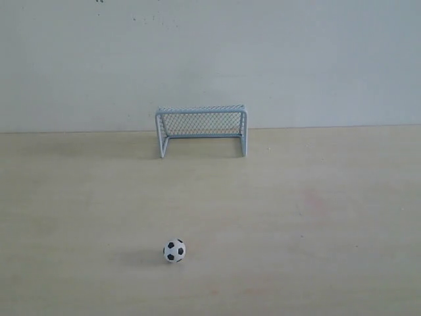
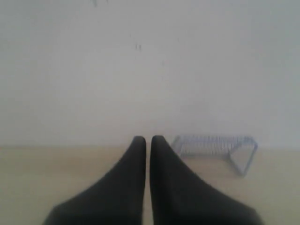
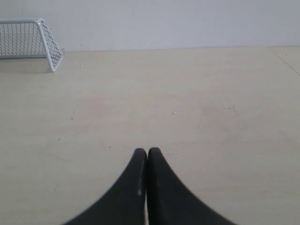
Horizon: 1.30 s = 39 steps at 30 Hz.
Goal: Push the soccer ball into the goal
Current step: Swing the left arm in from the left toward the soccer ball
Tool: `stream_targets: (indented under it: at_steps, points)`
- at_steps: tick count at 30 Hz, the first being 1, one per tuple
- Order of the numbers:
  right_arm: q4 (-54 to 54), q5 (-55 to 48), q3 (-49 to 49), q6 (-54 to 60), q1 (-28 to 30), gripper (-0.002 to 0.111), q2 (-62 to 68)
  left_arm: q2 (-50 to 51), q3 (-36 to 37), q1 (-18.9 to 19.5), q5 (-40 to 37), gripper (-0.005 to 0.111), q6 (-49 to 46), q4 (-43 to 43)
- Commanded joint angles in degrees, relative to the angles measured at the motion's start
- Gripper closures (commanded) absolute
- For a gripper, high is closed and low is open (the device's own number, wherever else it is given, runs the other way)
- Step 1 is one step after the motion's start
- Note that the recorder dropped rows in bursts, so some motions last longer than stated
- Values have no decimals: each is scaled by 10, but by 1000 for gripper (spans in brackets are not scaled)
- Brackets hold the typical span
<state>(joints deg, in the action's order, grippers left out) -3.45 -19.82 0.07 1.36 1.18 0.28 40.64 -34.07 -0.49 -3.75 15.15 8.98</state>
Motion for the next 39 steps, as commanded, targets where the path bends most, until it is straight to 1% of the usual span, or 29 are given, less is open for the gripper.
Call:
stream_targets:
  at_steps: [1, 4, 7, 9, 10, 12, 13, 15, 16, 18, 25, 28, 33, 37, 39]
  points:
    - [1, 3, -1, 1, -1, 108, -3, 125, -78, -73, -122, 102, -93, -10]
    - [1, 3, -1, 1, -1, 108, -3, 192, -131, -126, -169, 102, -221, -52]
    - [1, 3, -1, 1, -1, 108, -3, 246, -180, -163, -230, 102, -402, -149]
    - [1, 3, -1, 1, -1, 108, -3, 276, -211, -174, -288, 102, -504, -238]
    - [1, 3, -1, 1, -1, 108, -3, 287, -223, -175, -316, 102, -548, -274]
    - [1, 3, -1, 1, -1, 108, -3, 313, -243, -175, -394, 102, -666, -350]
    - [1, 3, -1, 1, -1, 108, -3, 322, -249, -175, -428, 102, -710, -373]
    - [1, 3, -1, 1, -1, 108, -3, 343, -259, -175, -513, 102, -786, -385]
    - [1, 3, -1, 1, -1, 108, -3, 354, -260, -175, -549, 102, -800, -385]
    - [1, 3, -1, 1, -1, 108, -3, 373, -260, -175, -583, 102, -826, -380]
    - [1, 3, -1, 1, -1, 108, -3, 437, -260, -175, -586, 102, -829, -373]
    - [1, 3, -1, 1, -1, 108, -3, 466, -260, -175, -566, 102, -822, -361]
    - [1, 3, -1, 1, -1, 108, -3, 504, -260, -175, -486, 102, -781, -345]
    - [1, 3, -1, 1, -1, 108, -3, 526, -260, -175, -470, 102, -782, -349]
    - [1, 3, -1, 1, -1, 108, -3, 534, -260, -175, -474, 102, -803, -349]
